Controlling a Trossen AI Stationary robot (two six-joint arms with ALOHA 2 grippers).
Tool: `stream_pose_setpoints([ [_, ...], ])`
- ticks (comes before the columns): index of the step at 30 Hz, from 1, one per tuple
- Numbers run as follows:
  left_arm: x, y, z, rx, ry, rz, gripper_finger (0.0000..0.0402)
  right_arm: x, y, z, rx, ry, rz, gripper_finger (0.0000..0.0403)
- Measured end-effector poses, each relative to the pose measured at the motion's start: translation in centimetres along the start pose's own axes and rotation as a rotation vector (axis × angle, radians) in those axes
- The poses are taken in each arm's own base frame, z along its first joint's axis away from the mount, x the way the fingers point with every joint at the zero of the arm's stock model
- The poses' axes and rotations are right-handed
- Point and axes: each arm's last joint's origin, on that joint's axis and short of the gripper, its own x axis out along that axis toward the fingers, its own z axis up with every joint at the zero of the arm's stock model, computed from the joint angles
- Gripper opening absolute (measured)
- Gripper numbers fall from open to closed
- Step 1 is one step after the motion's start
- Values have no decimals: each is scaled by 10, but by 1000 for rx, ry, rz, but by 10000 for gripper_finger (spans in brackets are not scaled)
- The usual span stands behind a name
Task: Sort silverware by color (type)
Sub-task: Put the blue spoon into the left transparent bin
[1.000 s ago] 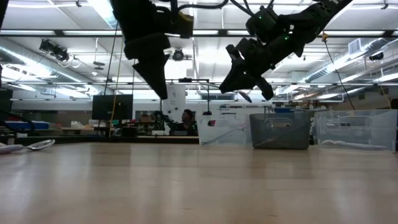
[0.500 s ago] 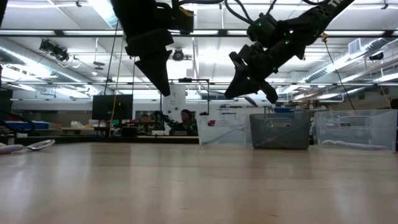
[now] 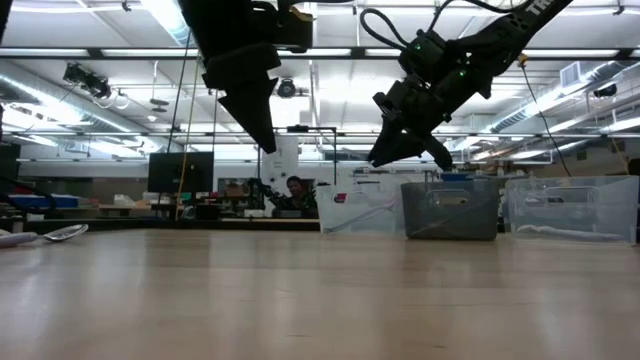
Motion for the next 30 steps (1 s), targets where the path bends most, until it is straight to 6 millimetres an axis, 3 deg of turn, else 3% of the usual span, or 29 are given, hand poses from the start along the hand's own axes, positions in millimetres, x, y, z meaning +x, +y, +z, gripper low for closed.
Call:
stream_pose_setpoints([
  [6, 0, 0, 0, -2, -1, -1, 73, 0, 1, 3, 6, -11, 1, 123],
  [11, 0, 0, 1, -4, -5, -3, 73, 0, 0, 4, 24, -12, -4, 131],
  [18, 0, -1, 0, -10, -5, -5, 73, -13, 3, 4, 134, 195, -33, 126],
  [24, 1, 0, 1, -5, -3, -3, 73, -45, -7, 3, 564, 210, -144, 126],
  [30, 3, 4, 3, -8, -4, 2, 73, -52, -6, -9, 1013, 363, -314, 126],
])
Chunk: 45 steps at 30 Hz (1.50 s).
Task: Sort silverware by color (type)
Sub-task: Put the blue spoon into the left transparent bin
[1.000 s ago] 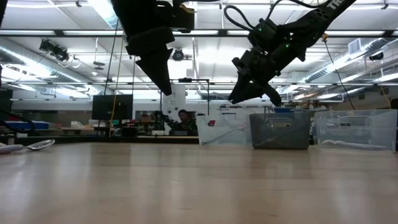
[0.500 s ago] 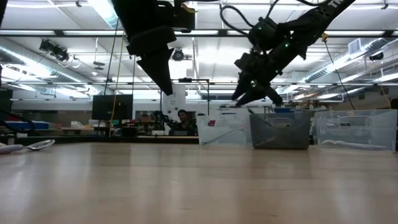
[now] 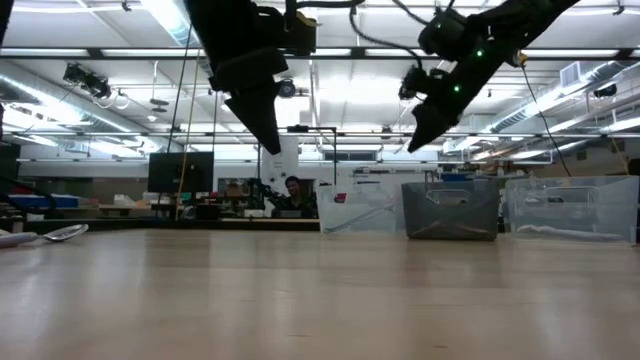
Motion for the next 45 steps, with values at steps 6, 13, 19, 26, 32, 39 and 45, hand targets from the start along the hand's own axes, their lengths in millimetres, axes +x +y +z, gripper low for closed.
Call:
stream_pose_setpoints([
  [6, 0, -1, 1, 0, -10, -4, 73, 18, 3, -17, 213, 171, -22, 126],
  [13, 0, -1, 1, 0, -12, -5, 73, 46, 2, -38, 321, 340, -68, 127],
  [19, 0, -1, 1, 0, -12, -6, 73, 60, -4, -48, 343, 391, -93, 133],
  [26, 0, -1, 1, 0, -12, -6, 73, 60, -10, -48, 363, 387, -81, 132],
  [32, 0, -1, 1, 0, -12, -6, 73, 60, -9, -48, 367, 387, -25, 130],
  [39, -1, -3, 0, -1, -13, -9, 73, 69, -8, -52, 356, 409, -21, 95],
  [45, -5, -8, -2, 12, -19, -19, 73, 68, -9, -50, 365, 386, -9, 42],
])
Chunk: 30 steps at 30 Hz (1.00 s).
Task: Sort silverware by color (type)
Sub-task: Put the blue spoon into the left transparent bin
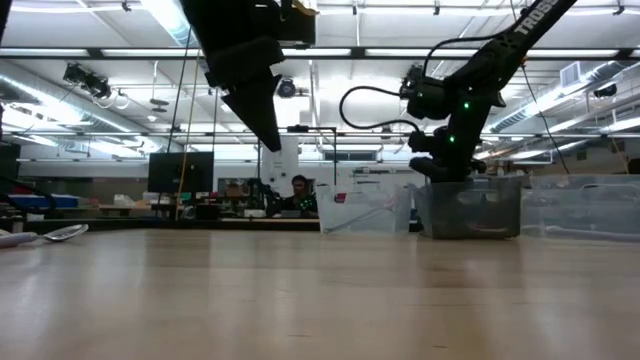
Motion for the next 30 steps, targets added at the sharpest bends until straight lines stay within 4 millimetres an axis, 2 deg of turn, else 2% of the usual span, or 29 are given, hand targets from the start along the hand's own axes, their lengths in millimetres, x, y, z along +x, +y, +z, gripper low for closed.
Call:
stream_pose_setpoints([
  [3, -1, -1, 0, 3, -1, -3, 73, -5, -1, 1, -2, -15, 2, 35],
  [10, -1, -1, -1, 4, -2, -3, 73, -23, -5, 3, 8, -57, 8, 51],
  [18, -1, -1, 0, 2, -1, -2, 73, -63, -10, 10, -43, -223, 31, 49],
  [26, -1, -1, 0, 7, -2, -2, 73, -108, 2, 23, -409, -558, 99, 49],
  [30, -2, -2, -3, 46, 16, 4, 73, -115, 18, 29, -668, -710, 187, 50],
])
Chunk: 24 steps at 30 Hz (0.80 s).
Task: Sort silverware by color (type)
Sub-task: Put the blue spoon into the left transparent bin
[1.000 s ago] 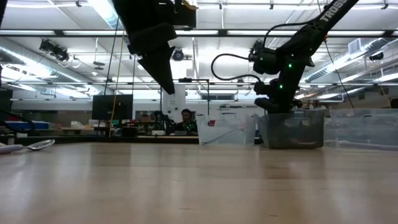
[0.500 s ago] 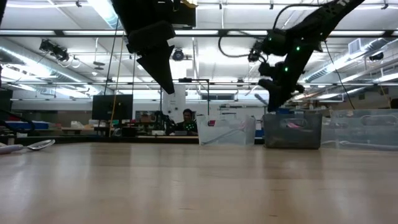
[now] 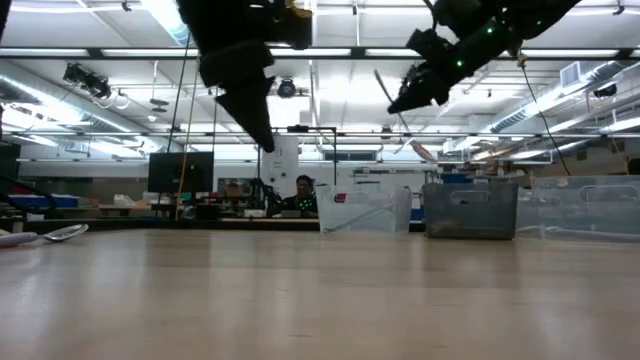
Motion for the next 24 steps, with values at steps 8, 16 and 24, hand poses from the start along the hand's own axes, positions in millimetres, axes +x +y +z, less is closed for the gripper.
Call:
stream_pose_setpoints([
  [8, -36, -4, -10, 23, -72, 56, 68, 43, 28, -3, -208, 28, 32, 47],
  [16, -52, -10, -15, 40, -134, 75, 56, 73, 46, -10, -516, 54, 12, 43],
  [24, -49, -4, -13, 24, -127, 90, 55, 103, 54, -14, -698, 195, 67, 42],
])
